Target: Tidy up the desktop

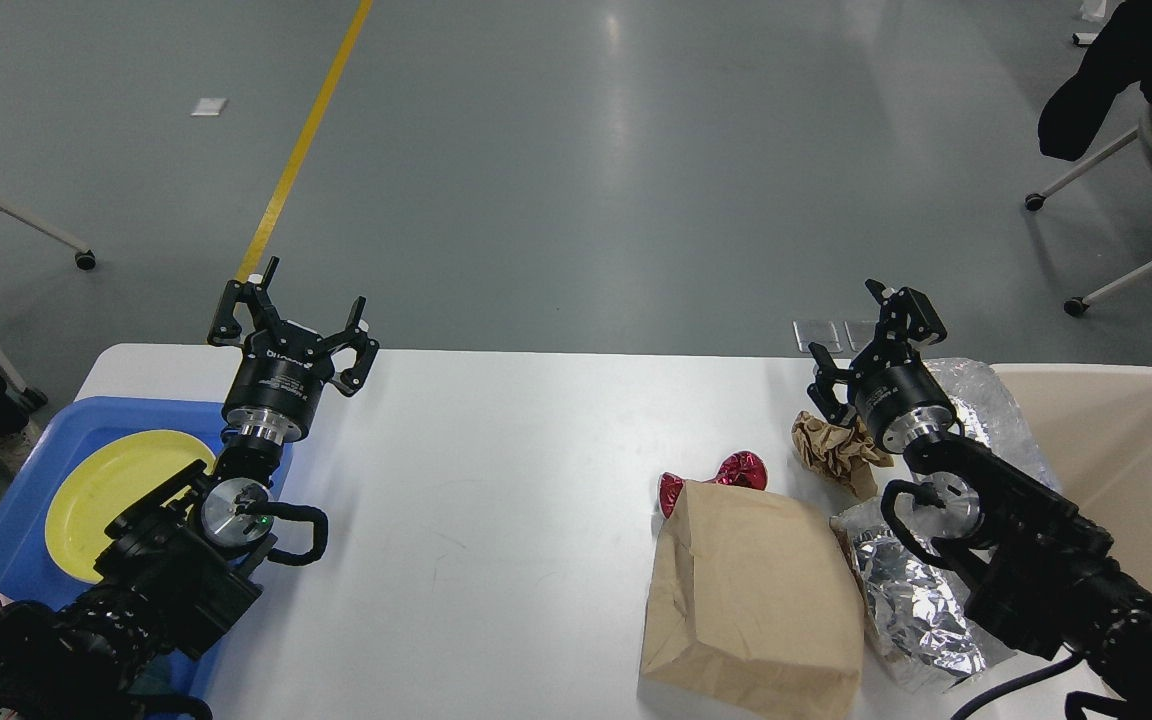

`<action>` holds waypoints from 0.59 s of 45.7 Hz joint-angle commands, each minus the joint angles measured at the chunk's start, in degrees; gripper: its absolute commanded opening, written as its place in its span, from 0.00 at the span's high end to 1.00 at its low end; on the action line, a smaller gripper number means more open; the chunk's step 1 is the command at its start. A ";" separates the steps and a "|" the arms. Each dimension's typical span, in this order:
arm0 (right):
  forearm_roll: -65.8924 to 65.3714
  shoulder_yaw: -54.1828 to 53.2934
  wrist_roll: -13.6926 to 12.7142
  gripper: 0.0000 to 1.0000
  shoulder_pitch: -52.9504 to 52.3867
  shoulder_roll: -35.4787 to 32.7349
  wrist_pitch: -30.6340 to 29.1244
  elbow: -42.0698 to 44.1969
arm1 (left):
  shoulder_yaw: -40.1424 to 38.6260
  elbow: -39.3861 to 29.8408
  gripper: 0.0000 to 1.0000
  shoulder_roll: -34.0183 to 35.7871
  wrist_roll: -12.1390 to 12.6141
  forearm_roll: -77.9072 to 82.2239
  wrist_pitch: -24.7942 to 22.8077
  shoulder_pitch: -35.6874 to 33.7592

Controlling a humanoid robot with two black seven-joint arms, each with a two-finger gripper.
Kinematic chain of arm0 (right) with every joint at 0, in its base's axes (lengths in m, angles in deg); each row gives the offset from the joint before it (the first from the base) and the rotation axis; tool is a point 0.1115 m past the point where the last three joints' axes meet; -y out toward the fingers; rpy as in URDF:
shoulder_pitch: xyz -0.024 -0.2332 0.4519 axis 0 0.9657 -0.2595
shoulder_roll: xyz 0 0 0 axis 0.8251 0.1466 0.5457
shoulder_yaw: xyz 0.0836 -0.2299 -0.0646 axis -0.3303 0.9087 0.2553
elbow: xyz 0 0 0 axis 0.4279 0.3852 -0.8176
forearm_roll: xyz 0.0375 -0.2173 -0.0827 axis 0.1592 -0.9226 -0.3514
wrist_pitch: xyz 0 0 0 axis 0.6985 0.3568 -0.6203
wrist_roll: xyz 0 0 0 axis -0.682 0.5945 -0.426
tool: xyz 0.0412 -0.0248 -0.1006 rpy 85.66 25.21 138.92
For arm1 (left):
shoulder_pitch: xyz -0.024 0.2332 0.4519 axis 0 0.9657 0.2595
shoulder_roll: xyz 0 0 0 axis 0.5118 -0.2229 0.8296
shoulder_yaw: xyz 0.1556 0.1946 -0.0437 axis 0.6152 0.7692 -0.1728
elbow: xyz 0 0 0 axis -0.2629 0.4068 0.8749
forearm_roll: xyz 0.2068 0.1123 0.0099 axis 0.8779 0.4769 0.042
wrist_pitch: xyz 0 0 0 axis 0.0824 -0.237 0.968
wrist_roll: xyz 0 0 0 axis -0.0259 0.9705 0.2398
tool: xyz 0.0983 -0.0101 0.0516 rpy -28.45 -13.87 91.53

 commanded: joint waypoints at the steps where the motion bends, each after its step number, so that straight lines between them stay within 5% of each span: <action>1: 0.04 -0.02 0.00 0.00 -0.03 0.00 0.00 -0.06 | 0.00 0.00 0.03 0.05 0.00 0.00 0.02 0.00; 27: 0.04 -0.02 0.00 0.00 -0.03 0.00 0.00 -0.06 | 0.00 0.00 0.04 -0.03 0.00 0.00 0.02 0.00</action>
